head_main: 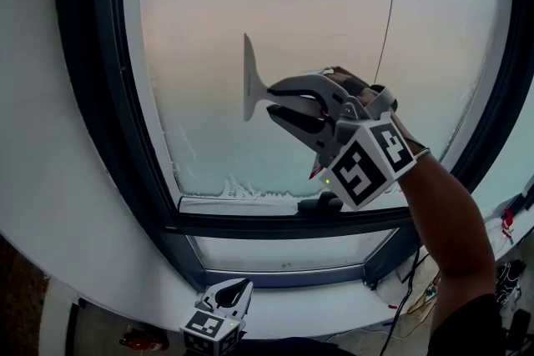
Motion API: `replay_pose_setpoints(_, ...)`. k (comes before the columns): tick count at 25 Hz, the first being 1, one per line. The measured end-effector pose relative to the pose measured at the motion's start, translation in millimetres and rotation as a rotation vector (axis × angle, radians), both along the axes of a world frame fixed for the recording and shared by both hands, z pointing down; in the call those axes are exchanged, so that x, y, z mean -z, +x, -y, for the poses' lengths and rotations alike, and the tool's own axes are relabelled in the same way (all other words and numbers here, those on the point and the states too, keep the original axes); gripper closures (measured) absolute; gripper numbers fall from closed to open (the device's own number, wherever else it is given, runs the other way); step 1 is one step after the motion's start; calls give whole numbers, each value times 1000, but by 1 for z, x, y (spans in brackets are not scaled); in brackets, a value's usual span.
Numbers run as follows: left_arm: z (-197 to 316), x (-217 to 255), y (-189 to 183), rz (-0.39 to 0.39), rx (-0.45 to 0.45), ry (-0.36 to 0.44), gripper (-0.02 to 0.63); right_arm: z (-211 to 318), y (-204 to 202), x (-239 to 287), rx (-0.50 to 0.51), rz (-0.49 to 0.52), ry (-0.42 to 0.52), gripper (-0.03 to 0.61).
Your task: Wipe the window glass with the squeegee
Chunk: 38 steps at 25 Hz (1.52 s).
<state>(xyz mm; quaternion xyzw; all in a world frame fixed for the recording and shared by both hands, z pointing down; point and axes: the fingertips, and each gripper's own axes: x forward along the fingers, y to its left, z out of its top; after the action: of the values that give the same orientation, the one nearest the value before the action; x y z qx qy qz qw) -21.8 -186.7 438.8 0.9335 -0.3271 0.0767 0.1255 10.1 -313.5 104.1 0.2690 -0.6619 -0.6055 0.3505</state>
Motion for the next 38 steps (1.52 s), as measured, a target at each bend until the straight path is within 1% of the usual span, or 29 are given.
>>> replay_pose_setpoints(11, -12, 1, 47, 1, -47, 0, 614, -19, 66, 6, -59, -7, 0, 486)
replay_pose_setpoints(25, -21, -1, 90, 10, -103, 6, 614, -38, 147, 16, -160, 9, 6, 486)
replay_pose_setpoints(32, -24, 0, 102, 8, -122, 8, 614, -43, 169, 17, -194, 11, 11, 486)
replay_pose_setpoints(38, -24, 0, 101, 8, -124, 5, 614, -43, 172, 15, -205, 7, 11, 486)
